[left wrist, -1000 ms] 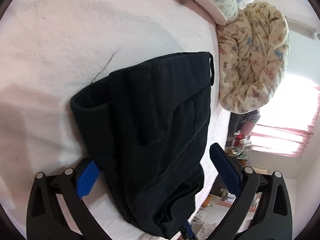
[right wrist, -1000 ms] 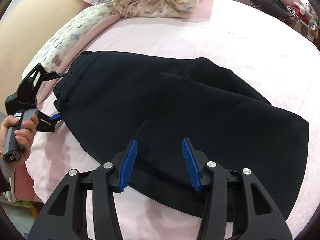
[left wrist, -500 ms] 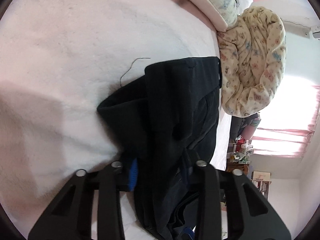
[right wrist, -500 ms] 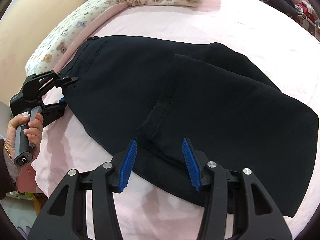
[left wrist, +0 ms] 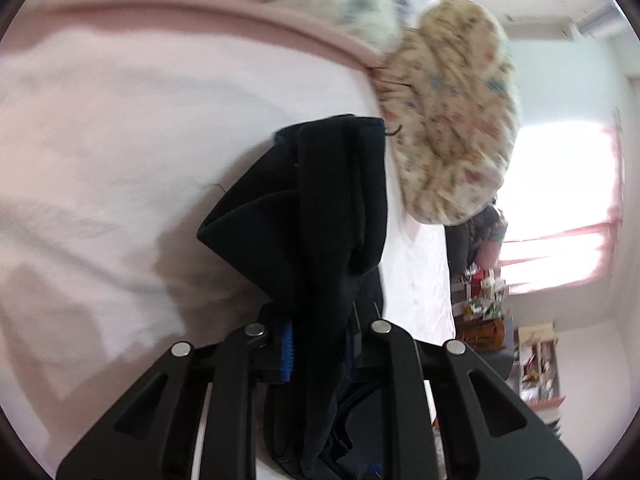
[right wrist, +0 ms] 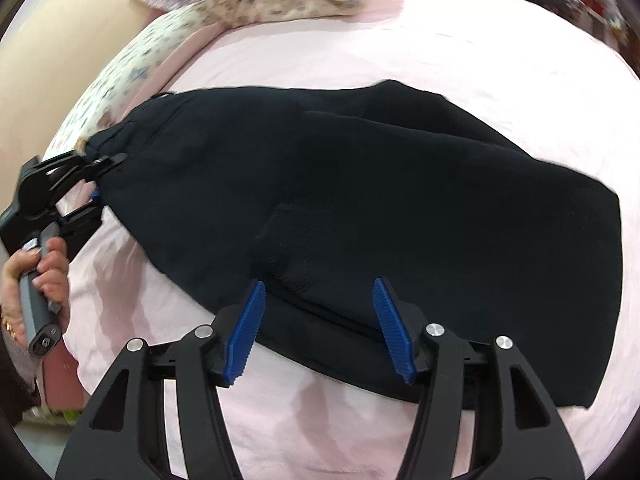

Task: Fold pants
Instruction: 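Lift the waistband with the left gripper and fold it over the legs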

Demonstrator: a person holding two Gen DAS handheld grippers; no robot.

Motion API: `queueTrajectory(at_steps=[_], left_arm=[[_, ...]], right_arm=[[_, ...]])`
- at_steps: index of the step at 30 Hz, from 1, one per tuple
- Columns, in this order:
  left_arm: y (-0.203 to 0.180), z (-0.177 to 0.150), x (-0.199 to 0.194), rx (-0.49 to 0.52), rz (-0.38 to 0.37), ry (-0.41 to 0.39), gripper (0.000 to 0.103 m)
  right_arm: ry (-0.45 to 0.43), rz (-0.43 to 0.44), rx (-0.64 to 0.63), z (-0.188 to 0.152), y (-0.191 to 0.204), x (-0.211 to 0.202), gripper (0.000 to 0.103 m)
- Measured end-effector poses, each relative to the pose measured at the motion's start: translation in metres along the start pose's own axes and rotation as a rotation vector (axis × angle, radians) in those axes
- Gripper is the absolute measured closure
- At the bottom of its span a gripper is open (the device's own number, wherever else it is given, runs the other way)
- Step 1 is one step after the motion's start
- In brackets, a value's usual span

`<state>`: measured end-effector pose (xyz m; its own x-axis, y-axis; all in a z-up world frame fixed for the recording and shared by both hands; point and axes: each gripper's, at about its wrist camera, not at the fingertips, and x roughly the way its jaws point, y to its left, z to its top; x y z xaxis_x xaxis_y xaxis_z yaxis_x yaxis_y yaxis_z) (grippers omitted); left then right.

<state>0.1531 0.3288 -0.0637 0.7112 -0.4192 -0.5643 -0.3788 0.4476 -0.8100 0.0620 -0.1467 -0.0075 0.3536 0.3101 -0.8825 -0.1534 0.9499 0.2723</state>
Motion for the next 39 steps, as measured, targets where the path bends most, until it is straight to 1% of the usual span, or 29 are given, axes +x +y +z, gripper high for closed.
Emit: queueTrajectory(at_steps=[2,4,7,8,10,11,15,20,24,25,28,30,33,35,37,39], left_arm=[[-0.013,-0.003,-0.001,0.035,-0.022,-0.001,0.086],[-0.025,-0.007,0.0,0.066,-0.033,-0.001,0.086],[-0.047,-0.014,0.0,0.118,-0.056,0.0,0.086],[-0.06,-0.019,-0.001,0.167,-0.061,0.003,0.086],[-0.078,-0.026,-0.002,0.23,-0.08,0.012,0.086],[-0.089,-0.031,-0.002,0.254,-0.103,0.021,0.087],[-0.121,-0.045,0.002,0.313,-0.144,0.047,0.087],[-0.172,-0.083,0.01,0.451,-0.214,0.115,0.087],[-0.207,-0.122,0.025,0.542,-0.273,0.199,0.087],[-0.213,-0.133,0.028,0.574,-0.275,0.216,0.087],[-0.227,-0.179,0.047,0.685,-0.269,0.318,0.088],[-0.228,-0.206,0.059,0.736,-0.248,0.377,0.088],[-0.226,-0.248,0.09,0.811,-0.19,0.484,0.088],[-0.226,-0.273,0.106,0.866,-0.157,0.535,0.088],[-0.229,-0.292,0.118,0.899,-0.138,0.569,0.088],[-0.232,-0.313,0.128,0.972,-0.113,0.595,0.088]], right_arm=[[-0.013,-0.012,0.054,-0.001,-0.012,-0.005,0.044],[-0.052,-0.034,0.097,-0.003,-0.023,-0.014,0.044],[-0.095,-0.078,0.145,-0.008,-0.04,-0.028,0.041],[-0.098,-0.089,0.163,-0.01,-0.048,-0.031,0.04],[-0.097,-0.1,0.195,-0.014,-0.06,-0.033,0.04],[-0.097,-0.104,0.212,-0.016,-0.065,-0.034,0.04],[-0.109,-0.125,0.283,-0.026,-0.088,-0.044,0.04],[-0.118,-0.146,0.344,-0.038,-0.11,-0.054,0.04],[-0.124,-0.169,0.397,-0.053,-0.132,-0.063,0.04],[-0.126,-0.175,0.406,-0.055,-0.137,-0.065,0.04],[-0.132,-0.206,0.45,-0.067,-0.154,-0.074,0.04],[-0.135,-0.227,0.482,-0.076,-0.167,-0.079,0.04],[-0.133,-0.259,0.528,-0.088,-0.185,-0.085,0.04],[-0.133,-0.273,0.552,-0.098,-0.196,-0.09,0.04],[-0.13,-0.284,0.567,-0.106,-0.204,-0.094,0.04],[-0.126,-0.295,0.572,-0.113,-0.21,-0.096,0.04]])
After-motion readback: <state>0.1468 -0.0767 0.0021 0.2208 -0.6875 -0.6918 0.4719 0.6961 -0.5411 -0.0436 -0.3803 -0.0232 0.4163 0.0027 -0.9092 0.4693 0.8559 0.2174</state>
